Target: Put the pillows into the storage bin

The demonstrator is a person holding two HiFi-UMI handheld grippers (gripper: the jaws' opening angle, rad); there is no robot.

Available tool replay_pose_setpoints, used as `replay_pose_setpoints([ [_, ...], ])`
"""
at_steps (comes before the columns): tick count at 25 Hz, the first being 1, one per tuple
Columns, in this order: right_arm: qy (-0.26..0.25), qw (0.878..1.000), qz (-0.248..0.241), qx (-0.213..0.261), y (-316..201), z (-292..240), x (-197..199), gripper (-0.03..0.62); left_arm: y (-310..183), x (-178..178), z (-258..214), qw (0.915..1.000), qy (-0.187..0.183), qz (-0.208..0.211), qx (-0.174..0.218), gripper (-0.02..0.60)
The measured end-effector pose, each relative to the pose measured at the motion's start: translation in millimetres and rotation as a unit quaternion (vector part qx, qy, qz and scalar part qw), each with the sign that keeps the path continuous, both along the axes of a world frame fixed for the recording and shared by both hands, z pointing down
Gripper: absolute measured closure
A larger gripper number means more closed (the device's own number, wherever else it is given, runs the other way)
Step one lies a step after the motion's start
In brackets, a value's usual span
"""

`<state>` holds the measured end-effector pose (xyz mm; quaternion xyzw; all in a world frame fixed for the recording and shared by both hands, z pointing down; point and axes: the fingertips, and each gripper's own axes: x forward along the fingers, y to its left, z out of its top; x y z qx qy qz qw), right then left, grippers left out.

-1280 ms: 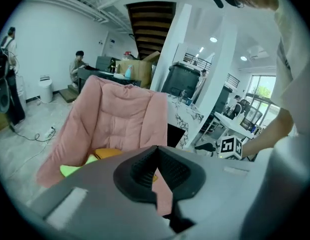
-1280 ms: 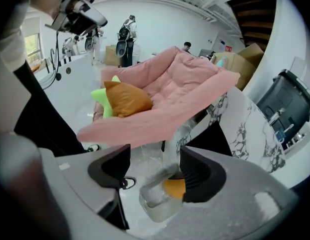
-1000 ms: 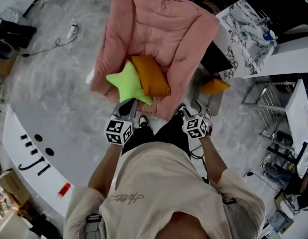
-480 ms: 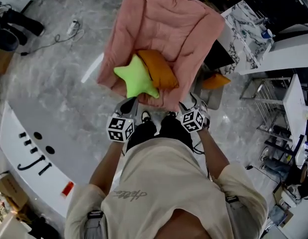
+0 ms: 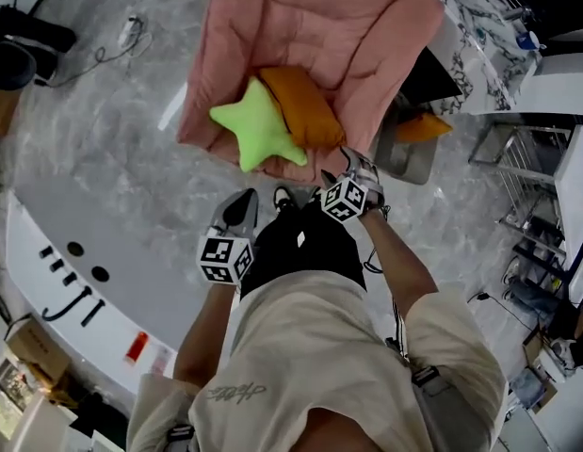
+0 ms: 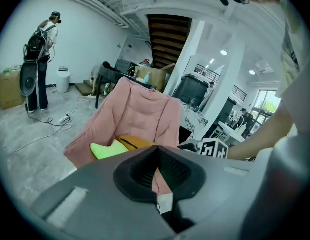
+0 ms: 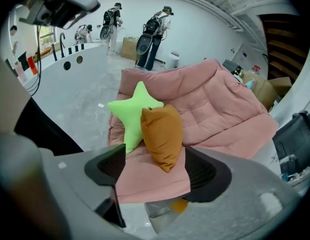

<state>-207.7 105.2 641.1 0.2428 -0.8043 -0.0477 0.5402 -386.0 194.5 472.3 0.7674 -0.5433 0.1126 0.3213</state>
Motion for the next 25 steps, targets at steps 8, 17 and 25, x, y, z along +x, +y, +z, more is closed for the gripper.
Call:
replay_pose_setpoints([
  [8,0.029,0.999,-0.033,0.009,-33.0,64.3,-25.8,0.176,13.6,-6.8,18.0,0.9994,-0.002,-0.023,-0.027,0.561],
  [17,0.051,0.996,-0.038,0.066,-76.6,120.0,-34.9,0.073,32.8,-33.6,33.9,0.9948,-0.012,-0.077,-0.065,0.563],
  [25,0.076,0.994,-0.058,0.06,-96.9,132.6,-42.0,0.026,27.7,-41.8,43.0,0.9935,-0.009,-0.088,-0.072,0.562],
])
